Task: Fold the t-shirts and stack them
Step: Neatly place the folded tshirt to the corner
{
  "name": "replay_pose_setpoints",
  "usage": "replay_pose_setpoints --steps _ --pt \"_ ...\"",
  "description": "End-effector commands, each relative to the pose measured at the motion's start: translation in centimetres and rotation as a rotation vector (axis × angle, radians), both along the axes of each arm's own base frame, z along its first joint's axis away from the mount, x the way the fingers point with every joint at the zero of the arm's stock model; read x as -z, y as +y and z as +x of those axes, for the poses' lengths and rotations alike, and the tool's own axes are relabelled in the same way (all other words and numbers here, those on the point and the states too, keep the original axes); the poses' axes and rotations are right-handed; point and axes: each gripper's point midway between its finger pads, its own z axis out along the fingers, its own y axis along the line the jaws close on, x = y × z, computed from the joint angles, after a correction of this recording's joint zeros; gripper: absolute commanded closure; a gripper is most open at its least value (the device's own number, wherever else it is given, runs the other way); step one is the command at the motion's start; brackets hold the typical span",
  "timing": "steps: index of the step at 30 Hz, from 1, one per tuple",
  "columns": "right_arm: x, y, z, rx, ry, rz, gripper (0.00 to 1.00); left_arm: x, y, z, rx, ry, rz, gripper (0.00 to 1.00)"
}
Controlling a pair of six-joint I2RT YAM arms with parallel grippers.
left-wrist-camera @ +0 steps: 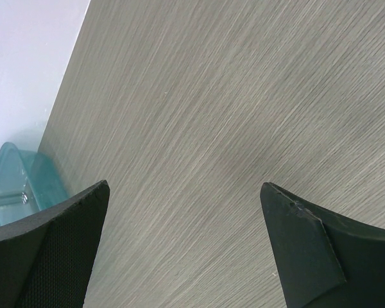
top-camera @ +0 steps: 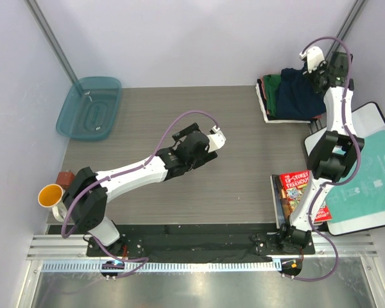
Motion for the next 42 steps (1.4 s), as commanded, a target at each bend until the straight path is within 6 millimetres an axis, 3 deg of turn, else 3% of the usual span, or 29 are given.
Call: replay_pose_setpoints --steps 1,6,11,15,19,22,30,36,42 --pt "-0.9 -1.5 1.3 0.044 -0.067 -0.110 0.99 -1.9 0.3 -0.1 -0.008 -0.028 -0.049 0.00" --pt "1.7 -3.2 2.1 0.084 -0.050 -0.166 0.99 -1.7 0.4 -0.2 -0.010 -0.021 -0.047 0.00" --pt "1.1 -4.1 2.4 0.140 -0.081 -0.178 0.99 -1.9 0.3 -0.1 -0.010 -0.025 -0.049 0.00" --pt "-1.4 -2.6 1.6 0.105 -0.114 -0.121 0.99 -1.9 0.3 -0.1 -0.008 -0.025 -0.048 0.00" --pt "-7.7 0.4 0.0 0.036 -0.220 -0.040 0.99 -2.0 0.2 0.0 -0.008 -0.027 -0.051 0.00" --pt "-10.8 3.1 -1.3 -0.034 -0.275 -0.016 0.99 -2.1 0.0 0.1 -0.006 -0.026 -0.053 0.00" --pt "-16.6 7.2 -2.9 -0.125 -0.380 0.023 0.99 -2.2 -0.3 0.2 -0.005 -0.024 -0.062 0.00" --pt "-18.3 8.4 -2.3 -0.140 -0.421 0.040 0.99 -2.1 -0.5 0.2 -0.003 -0.021 -0.062 0.00" --pt "-17.3 7.8 -0.5 -0.112 -0.426 0.036 0.99 -2.0 -0.6 0.2 -0.002 -0.018 -0.061 0.00"
